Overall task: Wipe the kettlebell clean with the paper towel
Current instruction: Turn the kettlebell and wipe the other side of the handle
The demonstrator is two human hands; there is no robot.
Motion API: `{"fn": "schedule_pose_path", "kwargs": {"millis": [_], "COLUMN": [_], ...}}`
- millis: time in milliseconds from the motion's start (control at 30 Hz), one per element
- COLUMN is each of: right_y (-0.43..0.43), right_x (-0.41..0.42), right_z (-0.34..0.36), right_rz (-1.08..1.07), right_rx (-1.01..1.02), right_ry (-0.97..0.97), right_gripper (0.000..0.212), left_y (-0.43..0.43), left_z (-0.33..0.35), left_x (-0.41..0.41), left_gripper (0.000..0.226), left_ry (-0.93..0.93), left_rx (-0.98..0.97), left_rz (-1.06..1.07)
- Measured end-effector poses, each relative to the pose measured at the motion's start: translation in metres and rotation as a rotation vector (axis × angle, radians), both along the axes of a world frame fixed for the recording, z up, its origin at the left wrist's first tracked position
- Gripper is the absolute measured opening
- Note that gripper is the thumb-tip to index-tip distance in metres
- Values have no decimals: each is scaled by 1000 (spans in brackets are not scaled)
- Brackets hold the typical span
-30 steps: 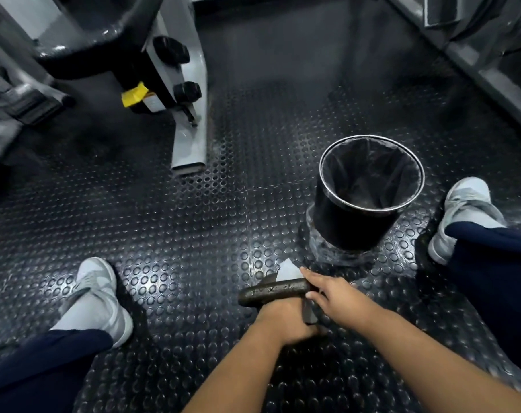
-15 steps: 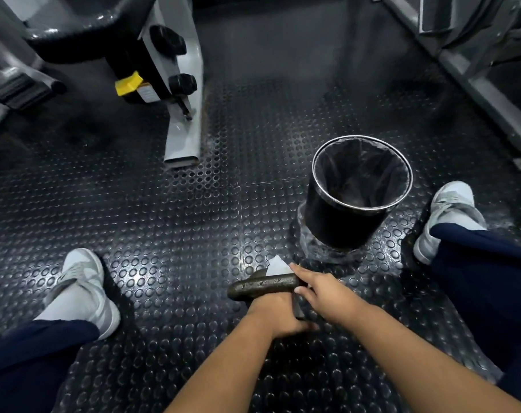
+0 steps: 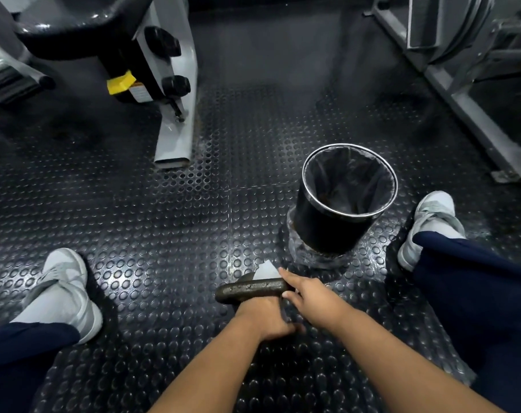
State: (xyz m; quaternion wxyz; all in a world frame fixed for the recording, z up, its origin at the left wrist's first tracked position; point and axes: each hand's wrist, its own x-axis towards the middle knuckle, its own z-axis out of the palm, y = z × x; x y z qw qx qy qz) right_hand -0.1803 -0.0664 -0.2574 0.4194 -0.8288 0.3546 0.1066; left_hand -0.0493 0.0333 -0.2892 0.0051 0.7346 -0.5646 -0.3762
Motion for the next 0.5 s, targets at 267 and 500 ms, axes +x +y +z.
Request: {"fn": "schedule_pose_path", "kwargs": {"millis": [267,500], "right_y": [3,0], "right_x": [0,-1], "right_z": [0,-3], "right_rz": [-3,-4], "right_rx": [6,2], "right_ry": [-13,-23], "right_gripper": [60,60], "left_y": [25,8], "left_z": [8,11], "left_x": [-6,-3], "left_gripper": [81,80], "left_ry": [-49,-5], "left_rx": [43,55], "left_rz": [28,11]}}
